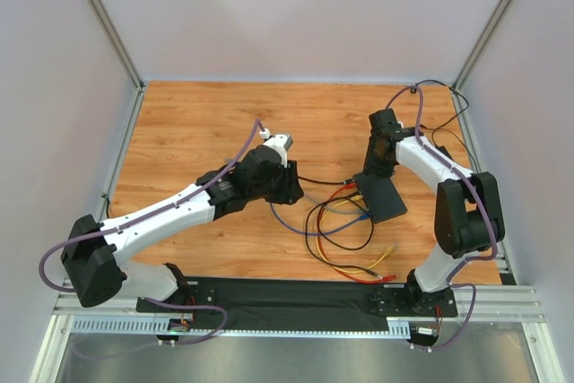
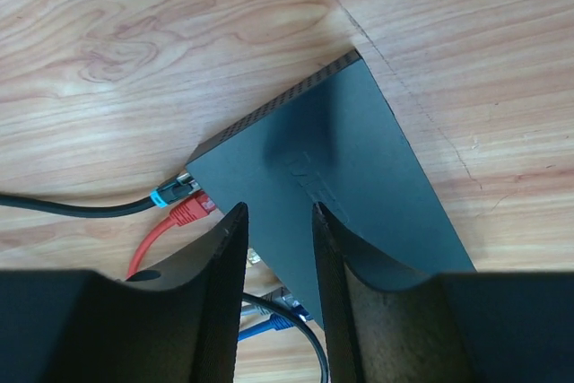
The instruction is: Pull the plug from the switch port
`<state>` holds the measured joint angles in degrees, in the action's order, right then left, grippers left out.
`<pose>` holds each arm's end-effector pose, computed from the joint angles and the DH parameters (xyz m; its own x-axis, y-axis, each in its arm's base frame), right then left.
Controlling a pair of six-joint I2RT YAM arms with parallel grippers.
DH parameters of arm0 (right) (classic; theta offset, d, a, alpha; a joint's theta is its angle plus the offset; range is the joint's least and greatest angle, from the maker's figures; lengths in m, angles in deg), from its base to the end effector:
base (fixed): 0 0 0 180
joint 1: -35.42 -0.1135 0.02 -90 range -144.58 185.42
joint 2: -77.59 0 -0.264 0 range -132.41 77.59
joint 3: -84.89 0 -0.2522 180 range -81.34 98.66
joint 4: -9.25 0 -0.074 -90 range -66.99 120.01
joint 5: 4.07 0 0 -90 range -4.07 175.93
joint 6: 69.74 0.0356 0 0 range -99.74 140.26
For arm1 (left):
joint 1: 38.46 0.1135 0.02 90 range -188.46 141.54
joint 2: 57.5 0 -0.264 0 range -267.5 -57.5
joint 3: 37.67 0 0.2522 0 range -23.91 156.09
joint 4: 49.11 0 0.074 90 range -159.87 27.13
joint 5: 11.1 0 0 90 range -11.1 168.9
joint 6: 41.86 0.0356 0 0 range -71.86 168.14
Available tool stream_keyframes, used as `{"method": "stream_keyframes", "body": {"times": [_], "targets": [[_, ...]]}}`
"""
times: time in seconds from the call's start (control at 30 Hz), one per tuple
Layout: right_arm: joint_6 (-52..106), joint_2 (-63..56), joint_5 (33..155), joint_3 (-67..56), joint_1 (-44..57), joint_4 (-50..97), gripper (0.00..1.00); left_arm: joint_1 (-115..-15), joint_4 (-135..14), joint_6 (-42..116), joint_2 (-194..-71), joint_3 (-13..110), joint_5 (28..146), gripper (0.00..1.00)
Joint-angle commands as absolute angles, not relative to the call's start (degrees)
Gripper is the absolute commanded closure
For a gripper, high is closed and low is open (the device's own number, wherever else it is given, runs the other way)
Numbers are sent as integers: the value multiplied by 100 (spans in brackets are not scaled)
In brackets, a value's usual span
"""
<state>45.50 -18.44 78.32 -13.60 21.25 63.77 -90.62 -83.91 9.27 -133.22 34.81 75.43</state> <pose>0.3221 0.0765 0.2108 -0.9029 0.2080 -0.3763 0.2081 0.9773 0.0407 0.1814 -0.2300 0.2876 -0.7707 -0.0290 -0.6366 0.3537 0.8114 -0.4652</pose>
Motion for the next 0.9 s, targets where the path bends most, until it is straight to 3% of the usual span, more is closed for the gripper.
{"method": "stream_keyframes", "body": {"times": [0.0, 0.3, 0.43, 0.67, 0.87], "targets": [[4636, -1874, 7662, -1594, 2092, 6055, 64, -8996, -8370, 824, -13071, 3437, 7292, 53], [4839, -1997, 7714, -1964, 2092, 5808, 66, -8505, -7755, 1770, -13929, 3919, 9162, 45], [4839, -1927, 7767, -2158, 2109, 5721, 66, -8206, -8456, 2598, -15099, 5356, 10619, 43], [4821, -1857, 7978, -2518, 2127, 5589, 66, -8179, -9266, 3662, -16743, 7301, 11756, 43], [4734, -1734, 8039, -2808, 2206, 5518, 66, -8073, -10830, 4505, -18501, 9490, 12460, 42]]}}
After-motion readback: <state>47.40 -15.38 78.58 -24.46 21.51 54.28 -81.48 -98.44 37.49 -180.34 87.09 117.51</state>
